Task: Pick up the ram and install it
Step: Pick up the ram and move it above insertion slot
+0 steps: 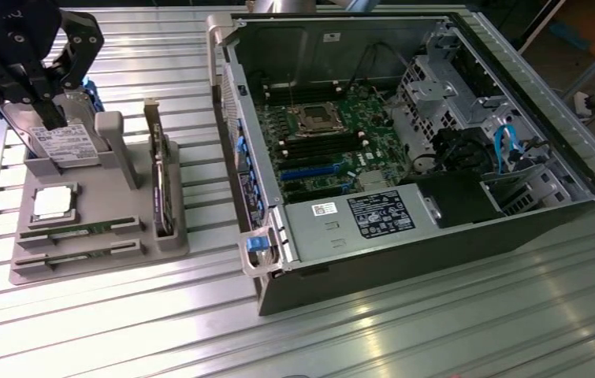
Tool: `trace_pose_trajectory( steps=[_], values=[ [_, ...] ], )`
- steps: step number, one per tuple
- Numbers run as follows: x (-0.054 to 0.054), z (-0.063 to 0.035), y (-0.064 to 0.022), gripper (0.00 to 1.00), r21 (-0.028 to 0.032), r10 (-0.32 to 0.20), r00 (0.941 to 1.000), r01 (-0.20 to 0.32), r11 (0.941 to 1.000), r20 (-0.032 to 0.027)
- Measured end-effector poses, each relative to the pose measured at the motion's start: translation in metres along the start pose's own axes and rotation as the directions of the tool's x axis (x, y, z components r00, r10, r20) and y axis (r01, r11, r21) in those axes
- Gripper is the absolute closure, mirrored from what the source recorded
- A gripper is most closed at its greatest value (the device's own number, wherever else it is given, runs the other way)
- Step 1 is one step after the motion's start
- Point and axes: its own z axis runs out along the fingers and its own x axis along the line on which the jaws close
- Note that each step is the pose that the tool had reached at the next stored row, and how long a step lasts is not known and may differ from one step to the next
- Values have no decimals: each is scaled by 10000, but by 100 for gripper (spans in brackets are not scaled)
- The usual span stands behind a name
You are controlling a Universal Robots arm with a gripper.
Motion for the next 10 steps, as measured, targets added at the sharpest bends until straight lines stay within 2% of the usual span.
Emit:
trace_pose_trajectory(
  steps=[10],
  values=[
    [1, 0, -5, 89, -10, -694, 9976, 694, 9976, -29]
  ],
)
